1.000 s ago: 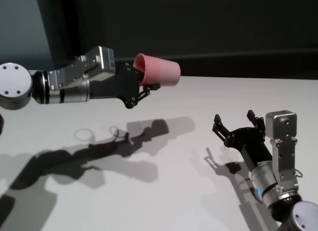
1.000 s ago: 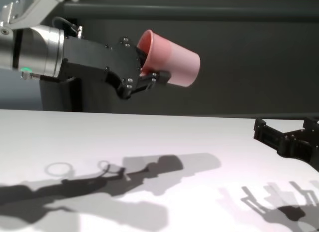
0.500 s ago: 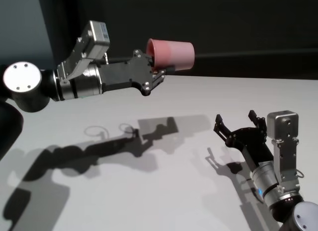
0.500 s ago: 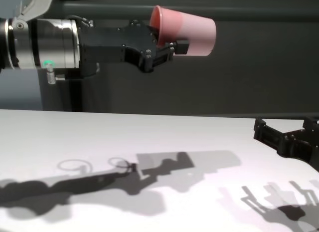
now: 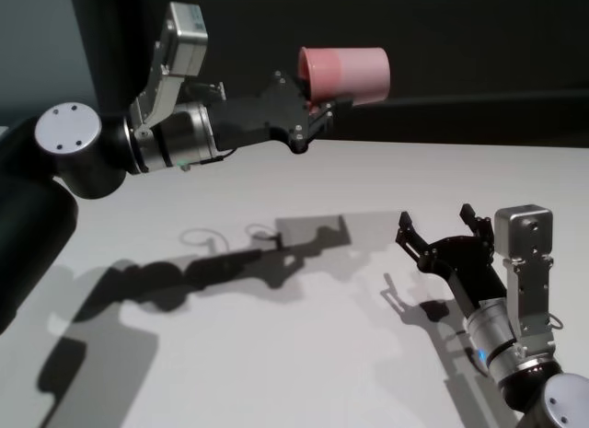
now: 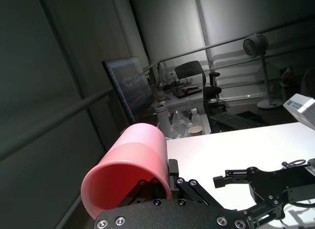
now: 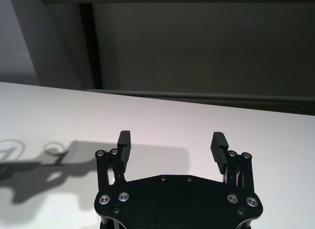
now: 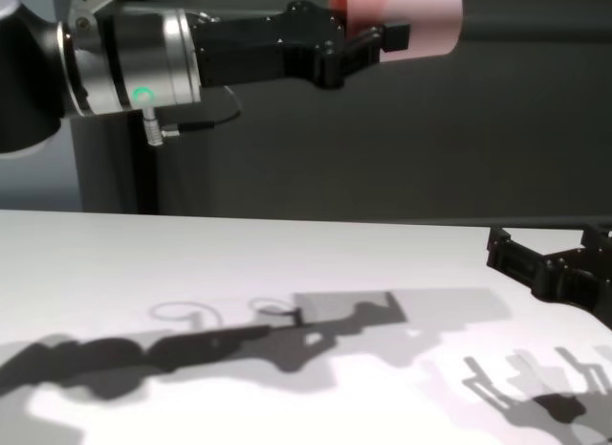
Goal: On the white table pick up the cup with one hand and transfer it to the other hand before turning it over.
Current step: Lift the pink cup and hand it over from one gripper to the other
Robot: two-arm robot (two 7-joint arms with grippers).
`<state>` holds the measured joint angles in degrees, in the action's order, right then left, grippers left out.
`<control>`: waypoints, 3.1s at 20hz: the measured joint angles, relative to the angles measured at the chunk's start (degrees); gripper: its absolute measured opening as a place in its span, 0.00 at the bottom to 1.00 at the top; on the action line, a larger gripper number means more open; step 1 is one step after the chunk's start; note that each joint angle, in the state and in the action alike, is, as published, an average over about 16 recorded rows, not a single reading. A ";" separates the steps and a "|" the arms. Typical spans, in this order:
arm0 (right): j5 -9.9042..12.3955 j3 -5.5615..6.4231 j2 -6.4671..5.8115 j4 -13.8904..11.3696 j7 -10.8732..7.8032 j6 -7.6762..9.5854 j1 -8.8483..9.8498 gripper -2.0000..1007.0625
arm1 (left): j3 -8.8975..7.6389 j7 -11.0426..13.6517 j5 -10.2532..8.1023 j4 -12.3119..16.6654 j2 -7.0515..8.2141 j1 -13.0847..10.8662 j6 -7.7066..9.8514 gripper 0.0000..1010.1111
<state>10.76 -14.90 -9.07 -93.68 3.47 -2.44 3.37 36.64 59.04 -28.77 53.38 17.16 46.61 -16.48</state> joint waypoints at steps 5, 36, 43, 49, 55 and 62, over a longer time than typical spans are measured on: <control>0.00 0.00 0.00 0.00 0.00 0.00 0.00 1.00 | 0.39 0.88 -1.10 -1.78 -1.74 0.96 0.00 0.04; -0.83 -0.10 -0.01 -0.46 0.04 -0.25 0.05 1.00 | 2.16 2.57 -0.86 -6.61 -5.54 2.84 0.03 0.04; 0.79 0.90 0.13 -2.47 -3.25 -2.06 0.72 1.00 | 2.12 2.60 -0.82 -6.54 -5.47 2.81 -0.08 0.04; 9.80 3.76 0.88 -3.69 -10.83 -4.79 1.47 1.00 | 2.09 2.62 -0.79 -6.50 -5.44 2.79 -0.14 0.04; 25.39 7.29 2.00 -1.89 -21.63 -6.71 1.03 1.00 | 2.08 2.63 -0.78 -6.47 -5.42 2.78 -0.17 0.04; 42.45 9.56 3.27 4.02 -33.17 -4.88 -2.17 1.00 | 2.08 2.63 -0.78 -6.46 -5.40 2.77 -0.19 0.04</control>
<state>53.21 -5.34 -5.80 -89.66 -29.70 -7.32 1.20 38.72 61.67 -29.55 46.92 11.76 49.38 -16.67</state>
